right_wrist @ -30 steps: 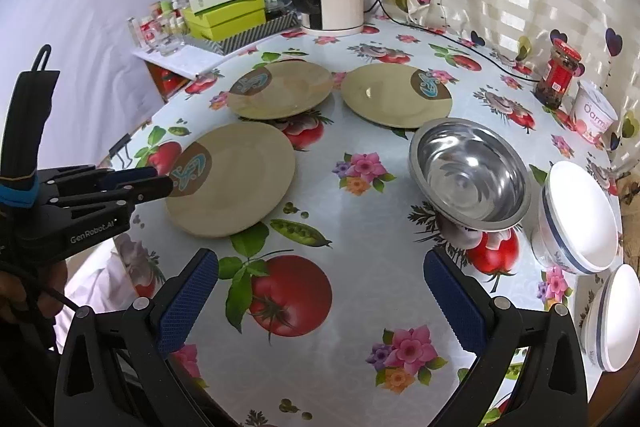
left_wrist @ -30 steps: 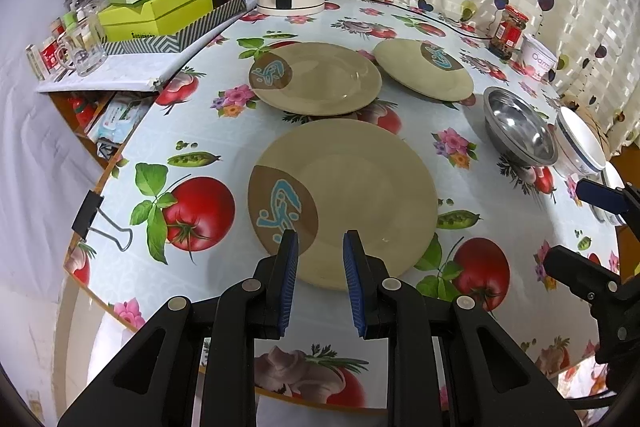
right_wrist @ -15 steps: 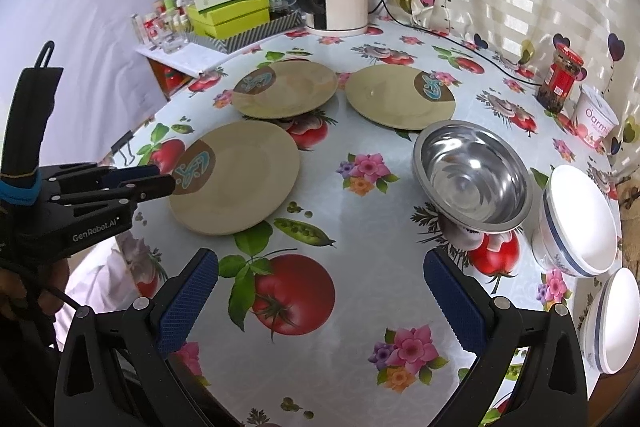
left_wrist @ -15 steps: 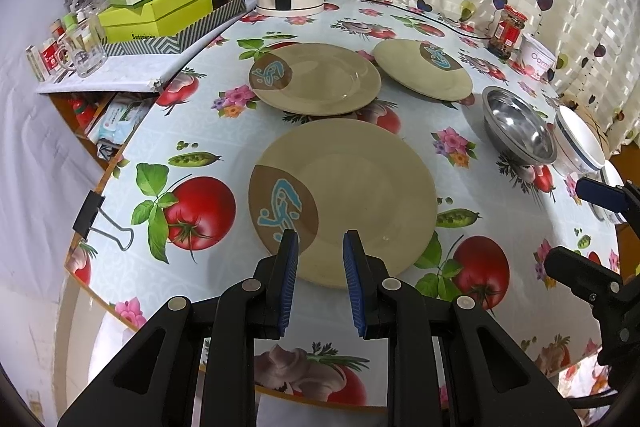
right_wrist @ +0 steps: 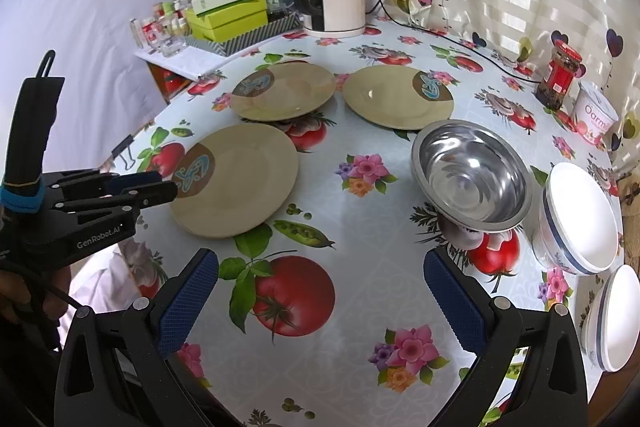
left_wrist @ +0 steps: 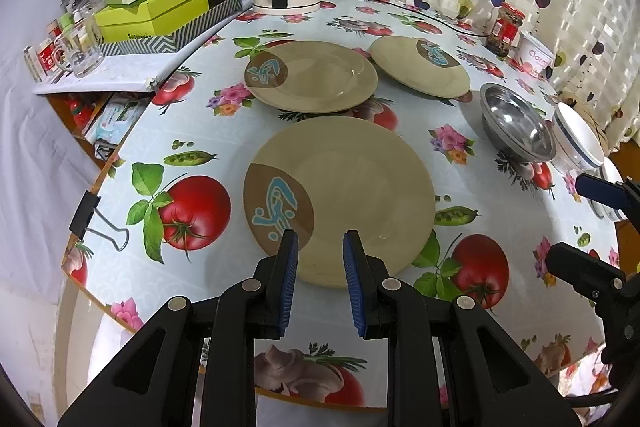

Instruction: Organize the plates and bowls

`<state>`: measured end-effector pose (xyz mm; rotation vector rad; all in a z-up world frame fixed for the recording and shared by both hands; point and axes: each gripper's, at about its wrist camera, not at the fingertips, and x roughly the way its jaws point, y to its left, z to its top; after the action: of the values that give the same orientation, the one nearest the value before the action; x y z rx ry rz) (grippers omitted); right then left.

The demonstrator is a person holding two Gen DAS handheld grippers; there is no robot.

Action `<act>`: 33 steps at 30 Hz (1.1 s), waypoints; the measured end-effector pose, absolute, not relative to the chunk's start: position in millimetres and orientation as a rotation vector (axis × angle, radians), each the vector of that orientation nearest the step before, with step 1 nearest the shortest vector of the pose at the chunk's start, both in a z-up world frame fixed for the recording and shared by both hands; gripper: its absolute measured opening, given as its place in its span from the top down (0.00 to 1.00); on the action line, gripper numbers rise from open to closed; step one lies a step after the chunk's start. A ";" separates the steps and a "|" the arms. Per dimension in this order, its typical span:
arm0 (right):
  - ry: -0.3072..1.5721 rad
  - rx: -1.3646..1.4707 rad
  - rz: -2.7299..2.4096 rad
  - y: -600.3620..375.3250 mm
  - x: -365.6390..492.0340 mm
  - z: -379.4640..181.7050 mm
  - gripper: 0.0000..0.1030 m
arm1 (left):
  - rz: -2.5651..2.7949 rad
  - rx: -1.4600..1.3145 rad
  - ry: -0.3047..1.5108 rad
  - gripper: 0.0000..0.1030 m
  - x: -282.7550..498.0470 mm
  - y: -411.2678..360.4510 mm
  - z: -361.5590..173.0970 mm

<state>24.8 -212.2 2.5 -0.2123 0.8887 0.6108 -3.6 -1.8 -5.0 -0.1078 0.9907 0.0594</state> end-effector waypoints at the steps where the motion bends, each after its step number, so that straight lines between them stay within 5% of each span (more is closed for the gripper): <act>1: 0.889 -0.213 0.612 -211.9 24.6 2.8 0.00 | 0.058 -0.108 0.991 0.77 -3.0 -1.9 -5.2; 33: 0.908 -0.211 0.584 -209.8 31.9 -3.1 0.00 | 0.058 -0.111 1.001 0.77 1.7 -3.0 -11.1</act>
<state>31.9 -209.8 -3.1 -0.2110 0.9076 0.5841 1.7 -3.0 -11.1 -0.1108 1.0006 0.0584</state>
